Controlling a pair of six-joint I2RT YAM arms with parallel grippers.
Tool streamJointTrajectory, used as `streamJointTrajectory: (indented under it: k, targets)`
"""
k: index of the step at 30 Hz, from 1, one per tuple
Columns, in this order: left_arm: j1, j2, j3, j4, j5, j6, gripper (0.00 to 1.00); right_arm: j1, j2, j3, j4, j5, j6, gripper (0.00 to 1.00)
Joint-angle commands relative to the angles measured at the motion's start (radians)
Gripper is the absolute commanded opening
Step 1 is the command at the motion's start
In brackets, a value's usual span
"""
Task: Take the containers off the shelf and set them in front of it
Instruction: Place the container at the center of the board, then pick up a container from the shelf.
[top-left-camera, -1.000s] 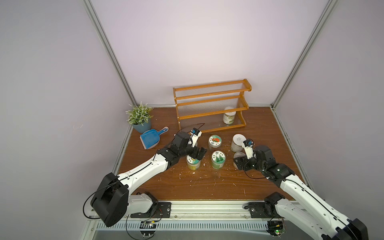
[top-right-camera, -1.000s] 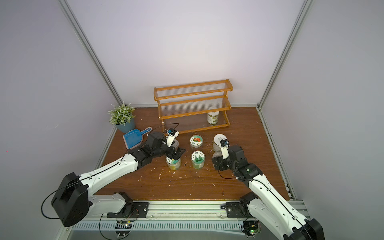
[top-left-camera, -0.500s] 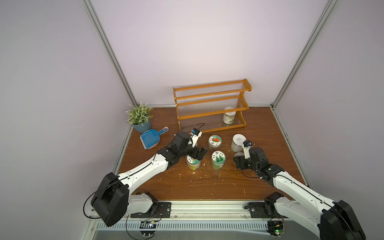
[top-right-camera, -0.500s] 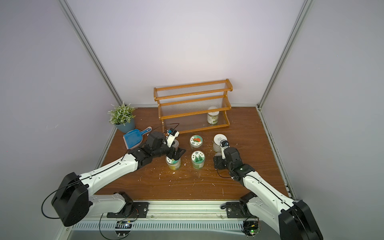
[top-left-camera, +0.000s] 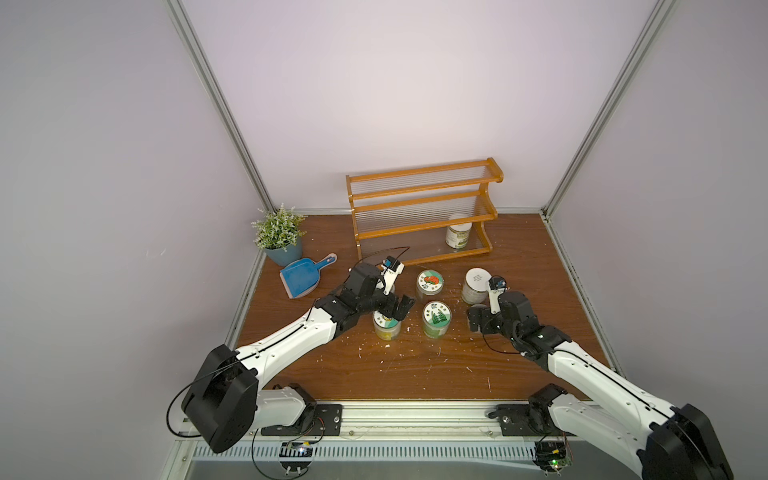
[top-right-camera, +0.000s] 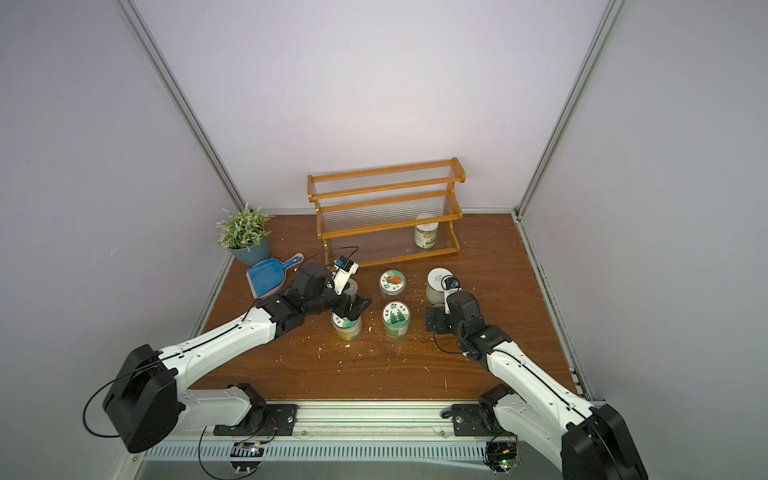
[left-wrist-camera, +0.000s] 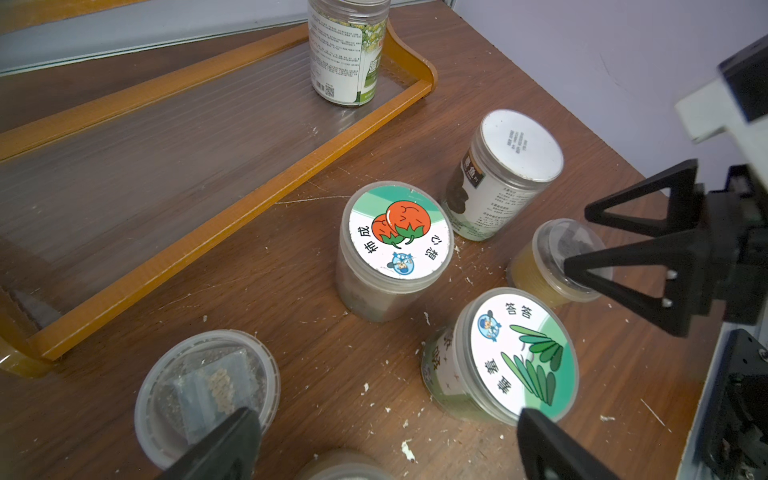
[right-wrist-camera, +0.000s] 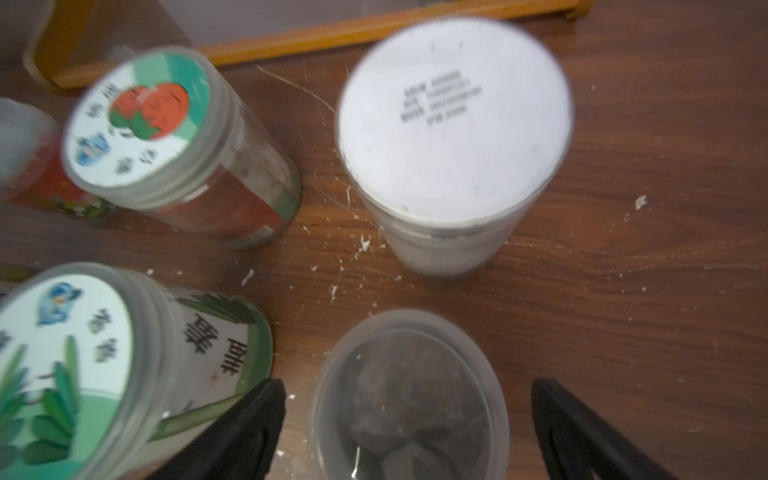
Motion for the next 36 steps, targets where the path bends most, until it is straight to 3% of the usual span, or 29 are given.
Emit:
streamJointTrajectory:
  k: [1,8,17,28,36]
  targets:
    - [0.013,-0.005,0.005,0.006,0.004,0.002,1.00,0.006,-0.030,0.122,-0.021,-0.002,-0.032,0.99]
    - [0.013,-0.014,0.006,0.003,0.003,0.002,1.00,-0.061,0.219,0.289,0.220,-0.066,-0.197,0.99]
    - [0.013,-0.033,0.001,-0.001,-0.012,0.003,1.00,-0.200,0.603,0.483,0.438,-0.140,-0.249,0.99]
    - [0.015,-0.015,0.013,-0.003,-0.014,0.002,1.00,-0.262,0.870,0.609,0.683,-0.240,-0.276,0.99]
    - [0.016,-0.003,0.031,-0.036,-0.037,0.010,1.00,-0.262,1.013,0.755,0.687,-0.244,-0.303,0.99]
